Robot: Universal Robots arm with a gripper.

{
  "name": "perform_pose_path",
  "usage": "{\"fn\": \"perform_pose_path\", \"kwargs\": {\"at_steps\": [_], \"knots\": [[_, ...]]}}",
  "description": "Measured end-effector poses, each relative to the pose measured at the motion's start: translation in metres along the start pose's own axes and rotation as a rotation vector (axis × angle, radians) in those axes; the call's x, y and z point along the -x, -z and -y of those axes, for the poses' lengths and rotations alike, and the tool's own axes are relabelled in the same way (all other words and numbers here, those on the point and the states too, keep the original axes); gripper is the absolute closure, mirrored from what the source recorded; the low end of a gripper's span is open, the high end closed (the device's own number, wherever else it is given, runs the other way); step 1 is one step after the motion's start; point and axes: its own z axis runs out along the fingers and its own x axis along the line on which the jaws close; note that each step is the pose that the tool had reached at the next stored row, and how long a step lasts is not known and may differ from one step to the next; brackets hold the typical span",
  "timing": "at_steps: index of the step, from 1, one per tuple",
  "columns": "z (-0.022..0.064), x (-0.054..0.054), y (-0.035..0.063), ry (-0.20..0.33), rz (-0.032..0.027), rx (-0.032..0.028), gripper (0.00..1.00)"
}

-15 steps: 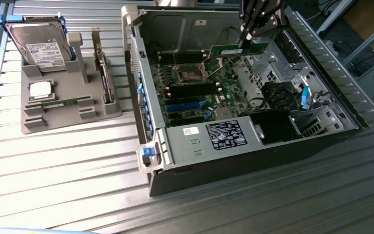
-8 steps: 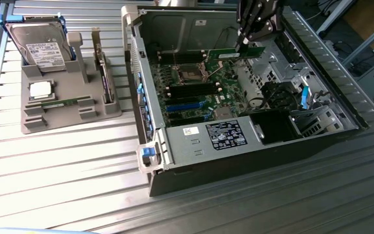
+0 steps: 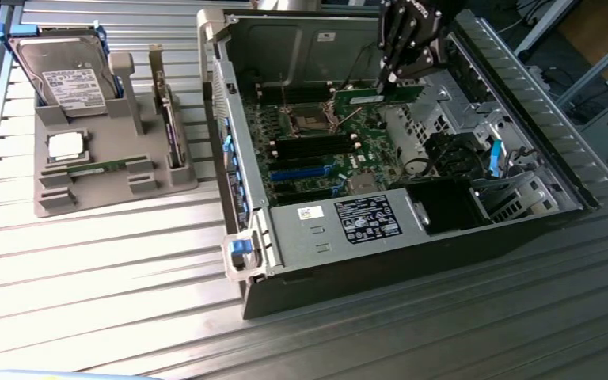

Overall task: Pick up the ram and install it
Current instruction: 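Insert the ram into the slot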

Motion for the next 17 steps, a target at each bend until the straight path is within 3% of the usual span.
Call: {"fn": "perform_pose_path", "kwargs": {"at_steps": [4,8,13,17], "knots": [[-0.005,0.003,-0.013,-0.003,0.0001,0.0002,0.87],[-0.008,0.007,-0.0276,-0.051,0.0023,0.0024,0.87],[-0.0229,0.011,-0.0375,-0.076,0.0039,0.0035,0.87],[-0.0279,0.013,-0.0443,-0.091,0.0047,0.0042,0.87]]}}
